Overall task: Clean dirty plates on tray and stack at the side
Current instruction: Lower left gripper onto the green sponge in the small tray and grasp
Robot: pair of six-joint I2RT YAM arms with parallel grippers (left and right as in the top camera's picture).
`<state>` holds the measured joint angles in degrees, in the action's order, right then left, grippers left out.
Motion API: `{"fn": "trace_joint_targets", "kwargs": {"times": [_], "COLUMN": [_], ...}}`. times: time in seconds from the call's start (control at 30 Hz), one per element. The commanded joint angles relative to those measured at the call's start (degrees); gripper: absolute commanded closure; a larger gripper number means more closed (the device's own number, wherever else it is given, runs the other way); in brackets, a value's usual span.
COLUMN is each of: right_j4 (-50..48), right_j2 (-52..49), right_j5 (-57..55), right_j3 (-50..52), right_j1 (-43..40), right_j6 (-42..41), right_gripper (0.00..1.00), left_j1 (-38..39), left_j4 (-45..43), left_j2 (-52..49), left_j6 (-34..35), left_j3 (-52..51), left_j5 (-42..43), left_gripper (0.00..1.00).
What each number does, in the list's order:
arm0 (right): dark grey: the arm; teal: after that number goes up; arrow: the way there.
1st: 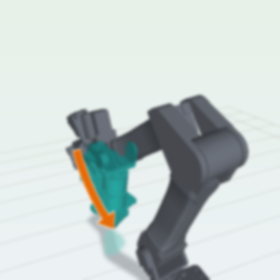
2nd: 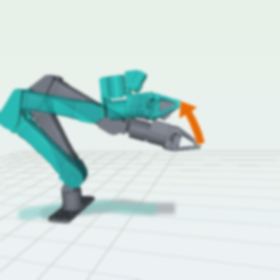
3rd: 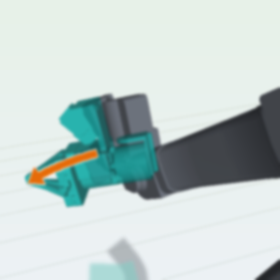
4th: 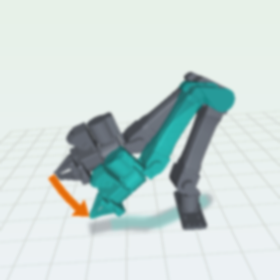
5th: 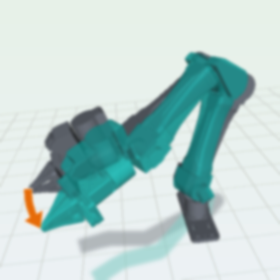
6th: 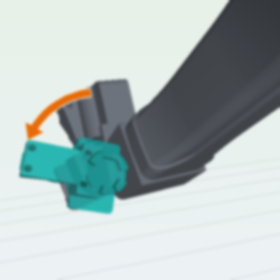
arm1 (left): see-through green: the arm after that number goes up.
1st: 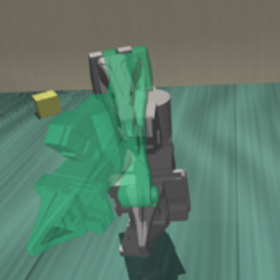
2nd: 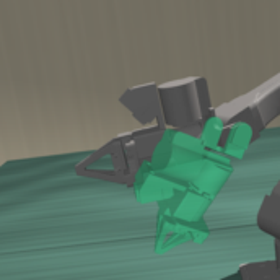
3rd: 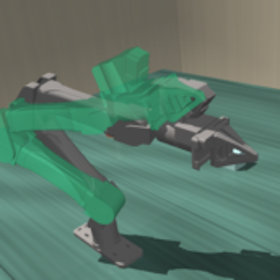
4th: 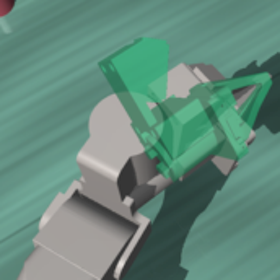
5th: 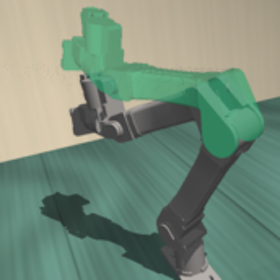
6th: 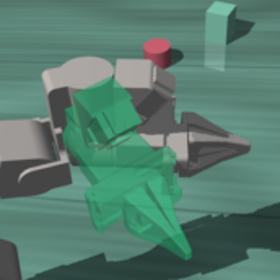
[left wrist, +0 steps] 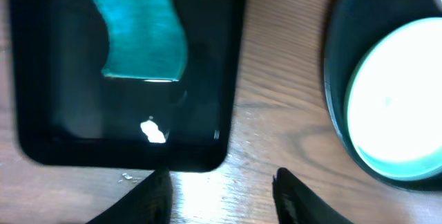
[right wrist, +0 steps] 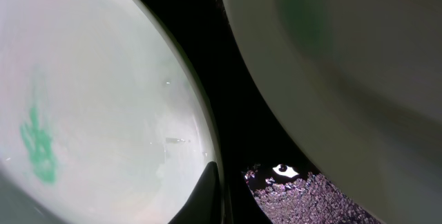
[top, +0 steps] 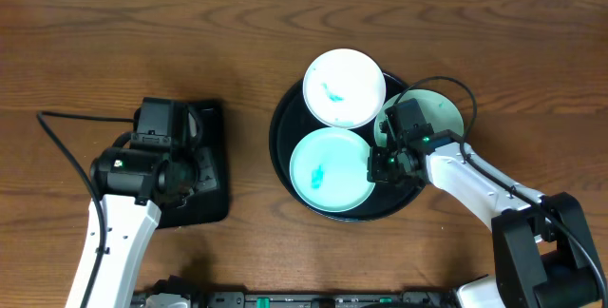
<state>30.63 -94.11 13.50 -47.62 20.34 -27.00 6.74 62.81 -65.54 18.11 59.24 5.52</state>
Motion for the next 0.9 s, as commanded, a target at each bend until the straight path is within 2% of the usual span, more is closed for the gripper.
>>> {"fn": "trace_joint_targets", "kwargs": {"times": [0.0, 0.07, 0.2, 0.33, 0.43, 0.47, 0.57, 0.7, 0.73, 0.87], "right_j4": [0.70, 0.72, 0.72, 0.92, 1.31, 1.51, 1.97, 2.08, 2.03, 1.92], "right_j2": [0.04, 0.04, 0.04, 0.04, 0.04, 0.07, 0.04, 0.04, 0.04, 0.04], "right_j5": [0.50, 0.48, 0.50, 0.50, 0.50, 0.48, 0.50, 0.48, 0.48, 0.50], "right_j3": [0.50, 0.50, 0.50, 0.50, 0.50, 0.50, 0.52, 0.50, 0.52, 0.52], "right_j1": [1.20, 1.20, 1.20, 1.20, 1.20, 1.20, 1.20, 1.20, 1.20, 1.20], "right_j6": [-0.22, -0.22, -0.17, 0.11, 0.35, 0.50, 0.94, 0.94, 0.92, 0.92], "right_gripper": [0.99, 0.99, 0.99, 0.99, 0.99, 0.99, 0.99, 0.99, 0.99, 0.99], "left_j1": [-0.33, -0.39, -1.49, -3.80, -6.78, -7.69, -10.45, -12.41, -12.52, -12.52], "left_j4": [0.35, -0.42, -4.87, -8.90, -10.43, -10.91, -12.85, -15.43, -15.87, -17.38], "left_j2": [-1.20, -2.84, -7.69, -13.42, -16.98, -17.79, -20.22, -23.45, -24.13, -26.14], "left_j6": [7.58, 9.66, 9.35, 8.31, 8.07, 7.41, 2.67, -4.46, -5.27, -7.65], "left_j3": [-0.48, -1.38, -2.16, -2.14, -2.16, -2.16, -2.16, -2.16, -2.16, -2.16], "left_j5": [-10.69, -13.40, -14.19, -14.23, -14.19, -14.12, -11.85, -5.05, -4.39, -4.39], "left_gripper": [0.47, 0.46, 0.43, 0.29, 0.12, 0.12, 0.35, 0.49, 0.51, 0.52]}}
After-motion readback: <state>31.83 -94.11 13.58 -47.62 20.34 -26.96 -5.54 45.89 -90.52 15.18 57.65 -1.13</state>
